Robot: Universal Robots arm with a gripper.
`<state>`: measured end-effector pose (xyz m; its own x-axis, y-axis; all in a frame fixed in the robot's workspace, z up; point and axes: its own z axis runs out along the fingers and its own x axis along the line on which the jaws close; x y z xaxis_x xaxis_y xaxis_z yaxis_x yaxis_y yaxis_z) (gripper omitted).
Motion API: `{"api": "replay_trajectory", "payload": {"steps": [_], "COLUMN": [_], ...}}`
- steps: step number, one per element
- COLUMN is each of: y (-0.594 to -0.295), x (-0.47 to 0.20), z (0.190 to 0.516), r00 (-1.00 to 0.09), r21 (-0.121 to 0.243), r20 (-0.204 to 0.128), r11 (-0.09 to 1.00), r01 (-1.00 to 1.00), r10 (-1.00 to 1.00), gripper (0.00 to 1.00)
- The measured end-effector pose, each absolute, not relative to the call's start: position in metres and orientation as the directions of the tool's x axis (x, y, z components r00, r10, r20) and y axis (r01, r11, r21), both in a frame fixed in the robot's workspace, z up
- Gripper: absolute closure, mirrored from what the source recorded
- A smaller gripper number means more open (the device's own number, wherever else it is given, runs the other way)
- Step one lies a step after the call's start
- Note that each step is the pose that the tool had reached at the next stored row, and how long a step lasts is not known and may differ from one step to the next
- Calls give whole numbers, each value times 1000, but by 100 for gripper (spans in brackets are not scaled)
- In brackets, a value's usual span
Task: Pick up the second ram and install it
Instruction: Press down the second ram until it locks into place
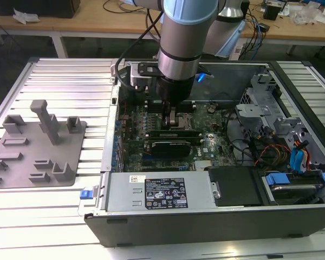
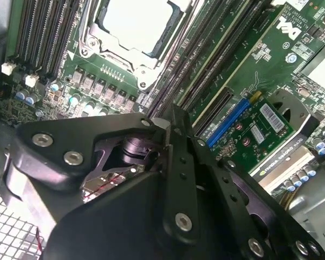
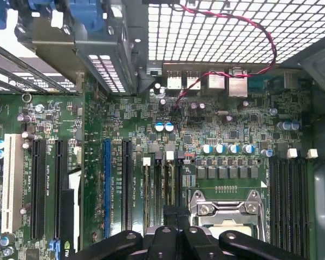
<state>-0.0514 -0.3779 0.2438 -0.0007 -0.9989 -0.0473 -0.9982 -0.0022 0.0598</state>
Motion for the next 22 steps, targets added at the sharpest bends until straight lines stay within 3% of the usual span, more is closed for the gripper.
{"api": "replay_trajectory", "payload": {"steps": [17,22], "y": [-378,-378], "x": [-54,-54], "z": [228,253], "r00": [12,12], "r21": [57,57], "r20": [-47,-47], "r11": [-15,-15], "r01": [-998,-998], "r10": [-999,-999], "gripper": [92,92]}}
